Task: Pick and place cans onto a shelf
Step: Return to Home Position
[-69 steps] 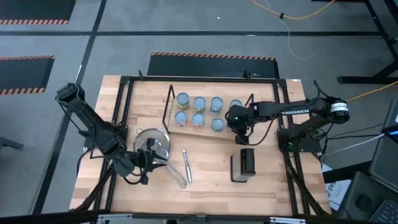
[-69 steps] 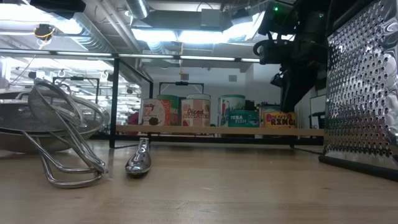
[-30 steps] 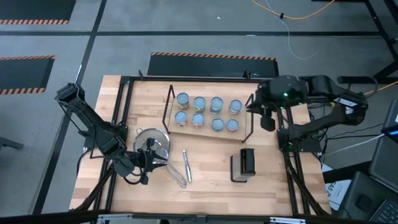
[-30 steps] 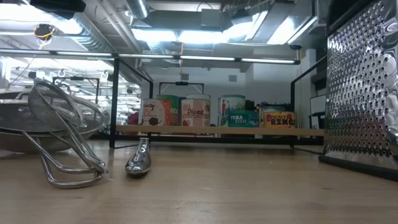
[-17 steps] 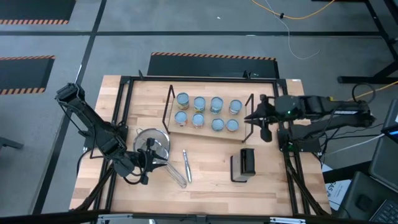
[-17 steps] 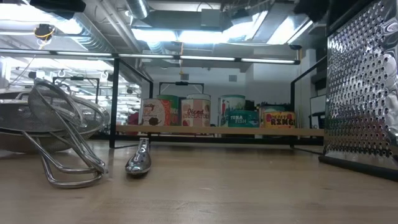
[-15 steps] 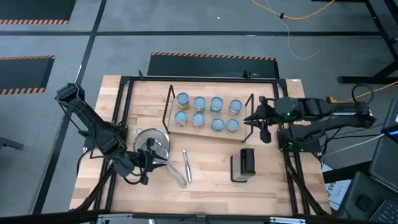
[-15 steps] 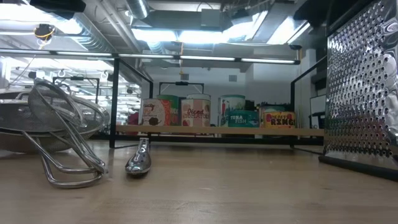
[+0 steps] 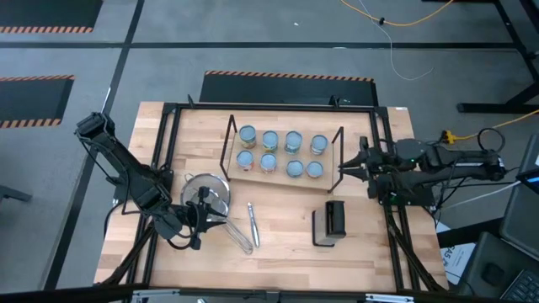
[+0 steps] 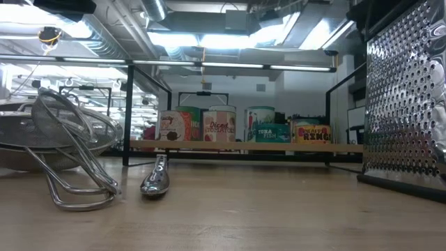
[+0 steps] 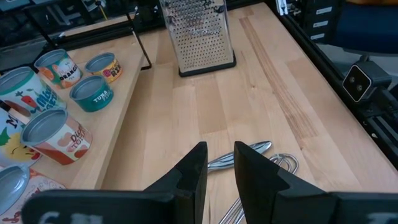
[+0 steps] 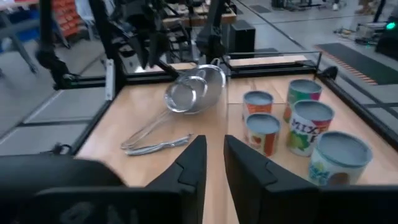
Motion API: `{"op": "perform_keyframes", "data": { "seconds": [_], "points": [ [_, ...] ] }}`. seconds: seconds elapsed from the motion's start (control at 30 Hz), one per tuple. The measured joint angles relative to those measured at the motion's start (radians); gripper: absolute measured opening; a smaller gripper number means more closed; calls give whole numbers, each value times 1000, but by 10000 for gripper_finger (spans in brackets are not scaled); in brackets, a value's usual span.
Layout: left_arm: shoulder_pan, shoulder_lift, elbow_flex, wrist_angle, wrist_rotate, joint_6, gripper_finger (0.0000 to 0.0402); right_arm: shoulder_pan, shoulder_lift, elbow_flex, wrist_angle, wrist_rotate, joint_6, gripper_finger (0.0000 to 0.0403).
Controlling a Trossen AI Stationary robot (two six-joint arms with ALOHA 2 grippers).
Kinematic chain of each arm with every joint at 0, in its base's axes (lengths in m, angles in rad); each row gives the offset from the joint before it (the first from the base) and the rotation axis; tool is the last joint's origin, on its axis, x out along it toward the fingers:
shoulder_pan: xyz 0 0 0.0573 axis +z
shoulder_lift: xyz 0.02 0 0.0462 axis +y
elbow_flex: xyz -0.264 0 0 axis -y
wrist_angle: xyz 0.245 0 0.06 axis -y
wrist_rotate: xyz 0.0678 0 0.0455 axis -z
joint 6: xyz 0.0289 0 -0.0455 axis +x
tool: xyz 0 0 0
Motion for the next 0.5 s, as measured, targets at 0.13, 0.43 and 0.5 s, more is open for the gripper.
{"op": "perform_keyframes", "data": {
  "seconds": [0.13, 0.43, 0.5],
  "points": [
    [0, 0, 0, 0, 0, 0, 72, 0, -87, -58, 4, -37, 12, 62],
    [0, 0, 0, 0, 0, 0, 72, 0, -250, -163, 14, -37, 15, 62],
    [0, 0, 0, 0, 0, 0, 72, 0, -285, -178, 17, -37, 14, 62]
  ]
}}
